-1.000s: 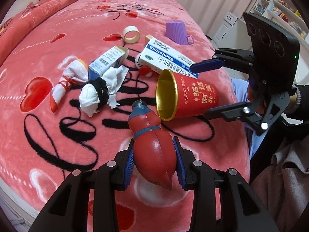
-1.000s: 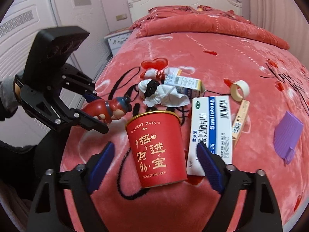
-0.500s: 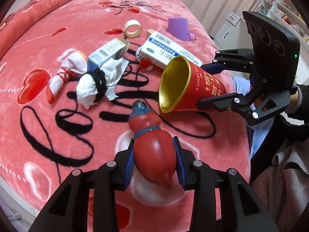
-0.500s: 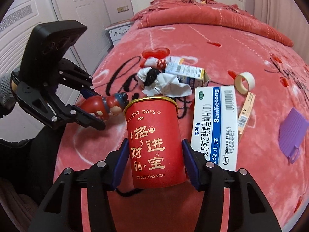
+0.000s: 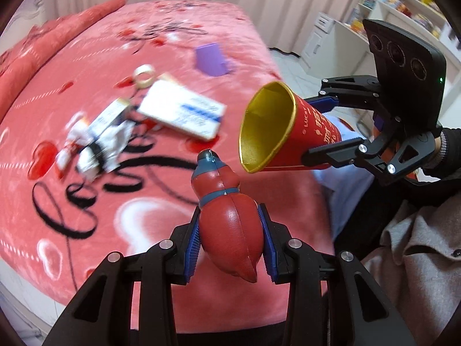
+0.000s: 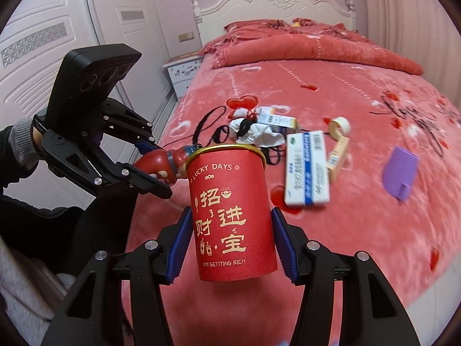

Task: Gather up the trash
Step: 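Carry the bottle and cup to the orange bin and release both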

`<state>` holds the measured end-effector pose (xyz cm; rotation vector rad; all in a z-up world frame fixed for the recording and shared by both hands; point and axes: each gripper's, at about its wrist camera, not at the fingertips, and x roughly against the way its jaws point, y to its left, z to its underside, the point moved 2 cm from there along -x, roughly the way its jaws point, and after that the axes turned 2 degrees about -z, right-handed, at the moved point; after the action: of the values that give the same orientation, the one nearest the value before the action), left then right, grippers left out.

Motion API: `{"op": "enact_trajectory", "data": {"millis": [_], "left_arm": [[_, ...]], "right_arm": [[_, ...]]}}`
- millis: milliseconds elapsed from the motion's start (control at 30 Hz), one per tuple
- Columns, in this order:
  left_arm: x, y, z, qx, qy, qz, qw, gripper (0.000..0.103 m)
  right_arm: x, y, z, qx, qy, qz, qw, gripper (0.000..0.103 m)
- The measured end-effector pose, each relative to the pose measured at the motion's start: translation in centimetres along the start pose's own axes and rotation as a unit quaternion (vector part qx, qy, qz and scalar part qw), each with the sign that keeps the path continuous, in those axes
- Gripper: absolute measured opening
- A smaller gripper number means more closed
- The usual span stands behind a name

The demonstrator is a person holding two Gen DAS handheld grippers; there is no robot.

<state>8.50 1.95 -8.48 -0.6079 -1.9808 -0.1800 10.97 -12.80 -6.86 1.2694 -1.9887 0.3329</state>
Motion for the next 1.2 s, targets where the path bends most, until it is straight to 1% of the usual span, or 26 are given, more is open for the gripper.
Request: {"op": "enact_trajectory", "data": {"millis": [67,267,367,467,567,667,800,900,967,1067,1200], "left_arm": [[-0.2,-1.7,-0.8,-0.016,-0.002,0.004,0.9999,0.039],[-1.9,-7.7,-4.5,-0.085,0.0,0.025,0.996,0.039],[-3.6,-11.3,-7.4,-0.128,-0.002,0.043,0.9908,0.039],[-5.2,-14.0,-9.7,-0.159,-0.002,0.061,0.9854,0.039],[-7.6,-17.6,-12.5,-0.197,0.0,0.087,0.9765,0.039],[-9.4,-20.7,-14.2,-0.227,0.003,0.109,0.9678,0.039],[-12.5,-25.0,-16.7,-0.267,0.012,0.141,0.9533,0.039],[-14.8,-27.8,-18.3,-0.288,0.016,0.165,0.9431,0.039],[-16.6,-29.6,-19.3,-0.298,0.02,0.182,0.9368,0.039],[-19.1,-31.7,-20.2,-0.309,0.029,0.197,0.93,0.039],[-22.5,-33.9,-20.8,-0.313,0.046,0.217,0.9234,0.039]], "right_arm": [[1.9,-0.3,1.1,-0.01,-0.009,0.01,1.0,0.054],[9.0,-2.3,5.6,-0.048,-0.038,0.068,0.996,0.054],[12.5,-4.0,8.5,-0.08,-0.049,0.101,0.99,0.054],[16.0,-5.9,11.8,-0.113,-0.057,0.137,0.983,0.054],[19.2,-7.8,15.2,-0.147,-0.063,0.17,0.972,0.054],[22.4,-9.5,18.9,-0.182,-0.069,0.203,0.96,0.054],[26.3,-12.0,23.9,-0.232,-0.069,0.246,0.939,0.055],[28.3,-13.7,27.2,-0.262,-0.064,0.271,0.924,0.055],[29.2,-14.8,28.9,-0.279,-0.063,0.283,0.916,0.055],[29.8,-16.3,31.0,-0.3,-0.061,0.294,0.905,0.055],[30.1,-18.5,34.0,-0.328,-0.056,0.304,0.893,0.055]]}}
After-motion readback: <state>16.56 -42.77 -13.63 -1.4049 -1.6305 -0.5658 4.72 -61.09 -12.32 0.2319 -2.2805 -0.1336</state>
